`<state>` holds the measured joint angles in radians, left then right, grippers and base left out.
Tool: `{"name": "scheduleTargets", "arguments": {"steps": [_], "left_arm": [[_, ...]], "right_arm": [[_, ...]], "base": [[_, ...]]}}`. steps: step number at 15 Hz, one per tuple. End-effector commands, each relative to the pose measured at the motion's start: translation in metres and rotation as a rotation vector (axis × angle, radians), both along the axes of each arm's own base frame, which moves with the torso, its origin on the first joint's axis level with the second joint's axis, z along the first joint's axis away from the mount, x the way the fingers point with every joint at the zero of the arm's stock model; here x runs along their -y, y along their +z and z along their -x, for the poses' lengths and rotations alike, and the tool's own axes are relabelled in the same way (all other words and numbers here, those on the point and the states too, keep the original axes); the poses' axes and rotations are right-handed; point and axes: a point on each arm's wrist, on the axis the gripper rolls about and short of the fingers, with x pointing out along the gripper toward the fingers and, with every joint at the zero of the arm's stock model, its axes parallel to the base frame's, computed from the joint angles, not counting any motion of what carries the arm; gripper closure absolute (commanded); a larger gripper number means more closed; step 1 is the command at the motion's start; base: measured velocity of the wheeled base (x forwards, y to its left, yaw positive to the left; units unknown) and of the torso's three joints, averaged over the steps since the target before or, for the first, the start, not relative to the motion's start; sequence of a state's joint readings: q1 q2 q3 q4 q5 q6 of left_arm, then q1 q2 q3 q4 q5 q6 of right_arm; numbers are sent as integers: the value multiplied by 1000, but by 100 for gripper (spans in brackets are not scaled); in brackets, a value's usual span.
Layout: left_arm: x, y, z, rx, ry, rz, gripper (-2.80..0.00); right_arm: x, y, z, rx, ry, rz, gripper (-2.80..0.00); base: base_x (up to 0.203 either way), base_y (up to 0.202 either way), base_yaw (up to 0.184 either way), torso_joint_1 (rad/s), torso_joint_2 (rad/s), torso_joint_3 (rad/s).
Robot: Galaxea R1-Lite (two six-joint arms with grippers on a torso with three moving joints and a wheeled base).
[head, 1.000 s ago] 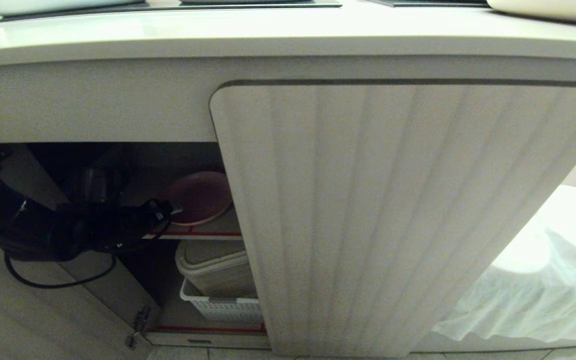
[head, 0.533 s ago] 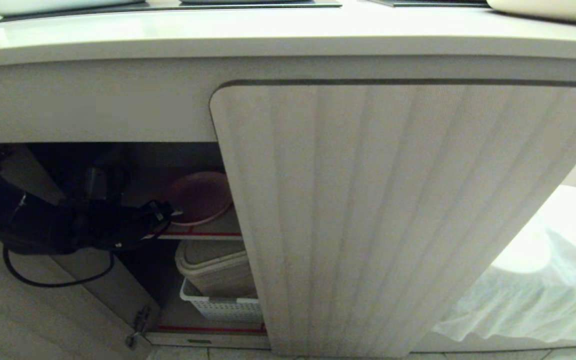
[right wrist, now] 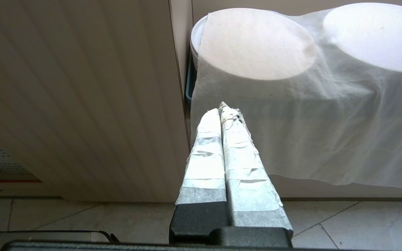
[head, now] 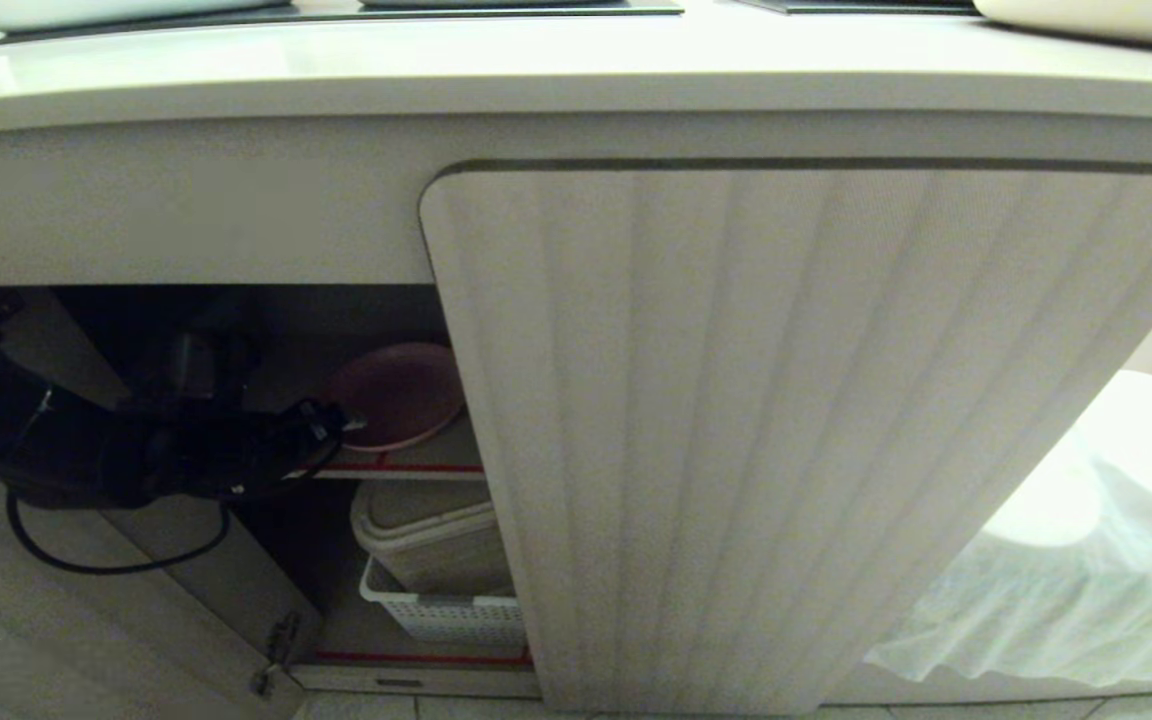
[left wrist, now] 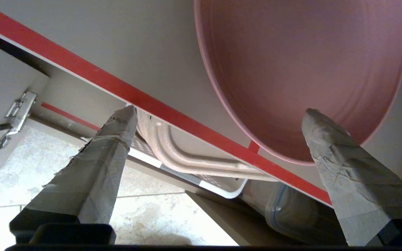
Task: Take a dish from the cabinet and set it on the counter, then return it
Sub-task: Take the plate from the cabinet
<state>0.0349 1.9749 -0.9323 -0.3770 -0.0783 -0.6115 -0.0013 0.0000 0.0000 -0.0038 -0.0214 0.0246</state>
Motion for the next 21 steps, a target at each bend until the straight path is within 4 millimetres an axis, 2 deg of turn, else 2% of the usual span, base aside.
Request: {"name": "scheduleTargets", "arguments": {"steps": [1, 7, 10, 21], "left_arm": [[0, 0, -1, 4, -15, 14, -280], [0, 0, -2, 4, -19, 17, -280], [0, 1, -3, -51, -18, 13, -280], [0, 3, -11, -33, -22, 10, -280]], "right_arm": [[0, 0, 0, 1, 0, 0, 0], [0, 0, 0, 1, 0, 0, 0], [0, 0, 0, 1, 0, 0, 0], [0, 0, 0, 1, 1, 0, 0]], "base": [[0, 0, 0, 0, 0, 0], [0, 0, 0, 0, 0, 0], [0, 0, 0, 0, 0, 0], [0, 0, 0, 0, 0, 0]]}}
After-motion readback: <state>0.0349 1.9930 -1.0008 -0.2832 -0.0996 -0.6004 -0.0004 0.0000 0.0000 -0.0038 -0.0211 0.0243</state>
